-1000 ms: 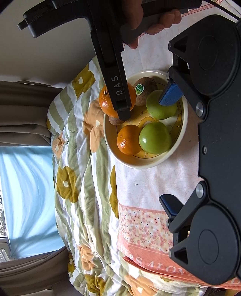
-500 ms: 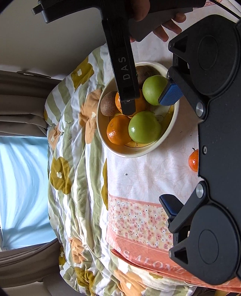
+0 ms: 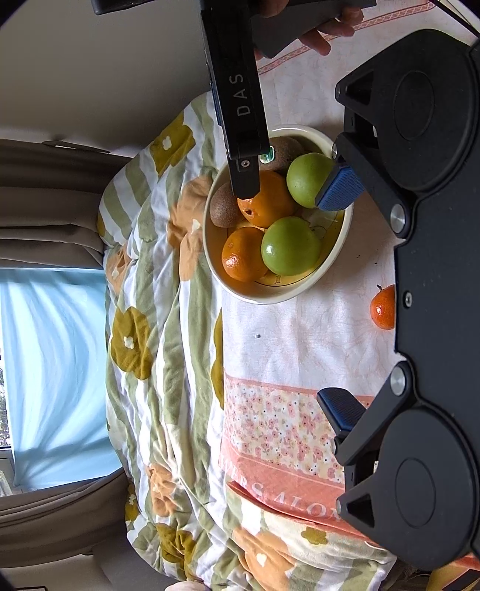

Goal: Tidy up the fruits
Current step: 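Open the left tool releasing the apple while the right tool lowers the orange into the bowl, then move the left tool to a small mandarin while the right tool reaches a red tomato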

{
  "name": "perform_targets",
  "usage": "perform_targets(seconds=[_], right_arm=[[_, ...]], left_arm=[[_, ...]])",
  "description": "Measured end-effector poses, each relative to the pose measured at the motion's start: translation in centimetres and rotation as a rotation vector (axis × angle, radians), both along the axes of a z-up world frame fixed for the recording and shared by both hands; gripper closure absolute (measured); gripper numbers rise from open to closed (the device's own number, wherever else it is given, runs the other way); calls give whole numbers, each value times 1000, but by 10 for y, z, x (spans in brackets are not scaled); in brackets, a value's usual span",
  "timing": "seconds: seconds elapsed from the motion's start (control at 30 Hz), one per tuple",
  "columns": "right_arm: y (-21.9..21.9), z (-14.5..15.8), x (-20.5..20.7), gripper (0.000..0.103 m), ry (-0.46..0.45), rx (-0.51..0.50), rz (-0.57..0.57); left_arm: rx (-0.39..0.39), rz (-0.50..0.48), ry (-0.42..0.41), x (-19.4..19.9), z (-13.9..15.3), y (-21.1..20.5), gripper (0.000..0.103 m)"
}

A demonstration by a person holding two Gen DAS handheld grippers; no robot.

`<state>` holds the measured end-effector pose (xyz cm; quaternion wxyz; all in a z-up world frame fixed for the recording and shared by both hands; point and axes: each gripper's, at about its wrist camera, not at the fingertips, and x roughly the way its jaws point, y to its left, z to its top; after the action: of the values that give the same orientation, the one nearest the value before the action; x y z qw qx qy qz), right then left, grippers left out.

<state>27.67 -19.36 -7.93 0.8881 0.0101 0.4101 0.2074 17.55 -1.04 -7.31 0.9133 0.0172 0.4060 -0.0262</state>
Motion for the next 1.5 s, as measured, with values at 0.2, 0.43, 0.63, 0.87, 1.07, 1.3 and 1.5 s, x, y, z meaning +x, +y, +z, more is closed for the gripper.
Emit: perform_targets(seconds=[0.2, 0.43, 0.63, 0.87, 1.07, 1.3, 1.5], right_arm=[[-4, 27, -24, 0, -36, -48, -62], [-8, 52, -72, 0, -60, -80, -173], [-3, 59, -115, 0, -68, -92, -255], [8, 50, -158, 0, -55, -73, -360], [21, 23, -191, 0, -23, -71, -440], [40, -24, -210, 0, 69, -93, -495], [48, -53, -213, 0, 131, -90, -533]], left_arm=[[-4, -52, -61, -12, 20, 7, 0], [-7, -134, -121, -32, 42, 17, 0], [-15, -200, -134, -50, 47, 31, 0], [-27, -280, -120, -62, 39, 44, 0], [-17, -341, -96, -59, 16, 53, 5], [-3, -408, -43, -41, -24, 54, 11], [29, -447, -11, -22, -56, 46, 23]])
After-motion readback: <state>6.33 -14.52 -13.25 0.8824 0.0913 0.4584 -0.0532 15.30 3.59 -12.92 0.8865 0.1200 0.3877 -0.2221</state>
